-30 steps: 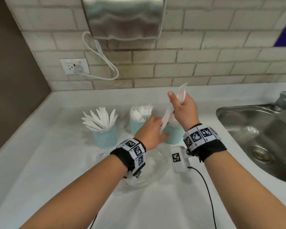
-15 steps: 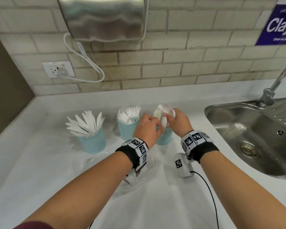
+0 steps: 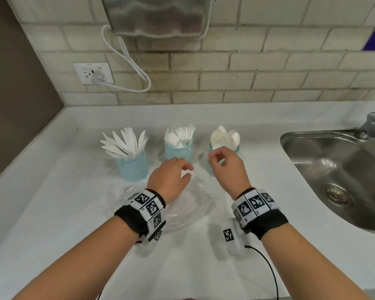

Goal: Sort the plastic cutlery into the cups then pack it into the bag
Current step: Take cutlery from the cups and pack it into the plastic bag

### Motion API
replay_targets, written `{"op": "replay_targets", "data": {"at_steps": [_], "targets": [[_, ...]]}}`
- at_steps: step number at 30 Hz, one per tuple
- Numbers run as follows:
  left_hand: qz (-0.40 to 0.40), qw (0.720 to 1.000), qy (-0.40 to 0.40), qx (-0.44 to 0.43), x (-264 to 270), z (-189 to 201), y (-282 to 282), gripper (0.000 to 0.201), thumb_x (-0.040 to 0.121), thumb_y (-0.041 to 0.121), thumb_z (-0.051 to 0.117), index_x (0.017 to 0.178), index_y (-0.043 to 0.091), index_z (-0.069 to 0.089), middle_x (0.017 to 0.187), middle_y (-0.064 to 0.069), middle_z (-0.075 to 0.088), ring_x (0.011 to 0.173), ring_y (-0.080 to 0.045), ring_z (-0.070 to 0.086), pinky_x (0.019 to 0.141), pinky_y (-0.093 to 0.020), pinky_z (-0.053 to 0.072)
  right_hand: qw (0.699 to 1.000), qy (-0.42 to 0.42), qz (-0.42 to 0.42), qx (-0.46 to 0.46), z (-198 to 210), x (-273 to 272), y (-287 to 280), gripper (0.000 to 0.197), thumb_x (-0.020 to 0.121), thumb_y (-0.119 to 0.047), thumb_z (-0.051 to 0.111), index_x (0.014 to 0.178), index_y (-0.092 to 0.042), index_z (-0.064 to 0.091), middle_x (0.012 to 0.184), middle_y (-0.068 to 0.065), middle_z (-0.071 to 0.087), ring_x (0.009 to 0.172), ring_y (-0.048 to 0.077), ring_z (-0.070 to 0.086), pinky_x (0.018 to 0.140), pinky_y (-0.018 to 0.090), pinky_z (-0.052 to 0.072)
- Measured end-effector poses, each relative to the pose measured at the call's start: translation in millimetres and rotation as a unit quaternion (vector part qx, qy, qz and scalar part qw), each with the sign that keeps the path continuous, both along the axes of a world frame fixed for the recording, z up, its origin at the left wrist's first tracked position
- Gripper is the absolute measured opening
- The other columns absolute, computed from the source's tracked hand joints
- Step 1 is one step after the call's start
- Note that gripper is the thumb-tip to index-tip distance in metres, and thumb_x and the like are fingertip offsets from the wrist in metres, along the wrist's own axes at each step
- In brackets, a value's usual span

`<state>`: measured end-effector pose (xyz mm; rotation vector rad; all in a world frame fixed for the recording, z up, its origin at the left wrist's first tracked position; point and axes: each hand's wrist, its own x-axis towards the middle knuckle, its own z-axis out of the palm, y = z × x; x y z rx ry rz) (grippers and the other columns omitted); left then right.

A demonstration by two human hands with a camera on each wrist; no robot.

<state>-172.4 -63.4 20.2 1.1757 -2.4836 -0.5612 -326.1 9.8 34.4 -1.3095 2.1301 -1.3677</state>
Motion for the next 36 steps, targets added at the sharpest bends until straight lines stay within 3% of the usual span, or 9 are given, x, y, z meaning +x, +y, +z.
{"op": "replay_targets", "data": {"at_steps": [4,8,11,15,20,24,27,30,36], "targets": [[0.094,0.989,-0.108,-0.026,72.1,-10.7,-7.3,0.023,0.092,0.026,0.055,0.113,0.032,0.06,0.118,0.005,0.057,0.113,-0.018,0.05,0.09,-0.035,0.04,0.95,0.072,0.092,0.288,-23.6,15.1,0.0,0.051,0.076,-0.051,0.067,0.114,-0.018,0.058,0.11,0.0,0.055,0.107,0.019,0.055,0.091,0.033,0.047],[0.198,0.974,-0.109,-0.018,118.2,-21.1,-12.4,0.039,0.086,0.011,0.059,0.123,0.021,0.052,0.124,-0.008,0.044,0.117,-0.027,0.039,0.084,-0.039,0.043,0.914,0.125,0.112,0.369,-27.3,18.8,3.4,0.032,0.082,-0.027,0.063,0.108,-0.01,0.056,0.107,0.006,0.06,0.1,0.023,0.058,0.081,0.03,0.046],[0.265,0.959,-0.096,0.026,137.0,-28.1,-15.8,0.049,0.083,0.012,0.064,0.128,0.011,0.046,0.127,-0.015,0.039,0.115,-0.033,0.04,0.084,-0.039,0.043,0.927,0.092,0.104,0.349,-30.0,19.3,4.8,0.011,0.082,-0.019,0.058,0.079,-0.01,0.053,0.081,0.008,0.058,0.079,0.025,0.058,0.068,0.029,0.044],[0.306,0.924,-0.187,0.131,154.9,-22.3,-19.7,0.041,0.087,0.046,0.056,0.11,0.012,0.057,0.112,-0.01,0.057,0.102,-0.029,0.054,0.085,-0.034,0.045,0.948,0.07,0.09,0.298,-32.9,17.3,8.6,0.033,0.088,-0.026,0.053,0.061,-0.016,0.037,0.068,0.002,0.053,0.067,0.02,0.049,0.057,0.027,0.036],[0.289,0.944,-0.044,0.152,157.2,-12.3,-15.0,0.025,0.093,0.033,0.046,0.078,0.013,0.05,0.083,-0.01,0.062,0.081,-0.03,0.059,0.072,-0.034,0.046,0.977,-0.032,0.098,0.184,-23.9,27.5,10.0,0.044,0.085,-0.024,0.061,0.051,-0.016,0.034,0.062,0.006,0.04,0.061,0.021,0.04,0.056,0.029,0.029],[0.248,0.936,0.127,0.216,153.3,6.0,-5.2,0.03,0.095,0.033,0.051,0.074,0.013,0.042,0.08,-0.005,0.064,0.079,-0.03,0.059,0.063,-0.034,0.046,0.975,-0.129,0.131,0.128,-7.0,37.3,13.9,0.023,0.089,-0.026,0.058,0.077,-0.013,0.073,0.091,0.002,0.057,0.075,0.017,0.057,0.07,0.029,0.05],[0.207,0.909,0.216,0.291,151.7,19.4,6.0,0.03,0.095,0.04,0.051,0.09,0.01,0.051,0.089,-0.005,0.059,0.081,-0.018,0.055,0.067,-0.032,0.051,0.978,-0.141,0.127,0.089,-7.3,42.3,17.9,0.025,0.084,0.002,0.055,0.089,-0.019,0.067,0.083,0.004,0.054,0.058,0.018,0.058,0.058,0.026,0.055],[0.174,0.873,0.276,0.362,155.4,21.3,10.4,0.017,0.096,0.021,0.047,0.095,0.01,0.06,0.094,-0.006,0.054,0.087,-0.016,0.053,0.072,-0.034,0.057,0.981,-0.155,0.094,0.071,-12.6,47.9,21.1,0.04,0.075,0.012,0.056,0.093,-0.023,0.048,0.083,0.009,0.049,0.053,0.025,0.057,0.053,0.034,0.055],[0.235,0.916,0.218,0.241,173.7,8.6,5.3,0.035,0.078,-0.012,0.066,0.08,0.018,0.048,0.075,-0.003,0.045,0.065,-0.021,0.049,0.06,-0.029,0.053,0.989,-0.135,0.004,0.061,-21.8,46.4,30.4,0.03,0.078,0.012,0.054,0.092,-0.013,0.044,0.071,0.005,0.04,0.047,0.025,0.051,0.04,0.03,0.05]]}}
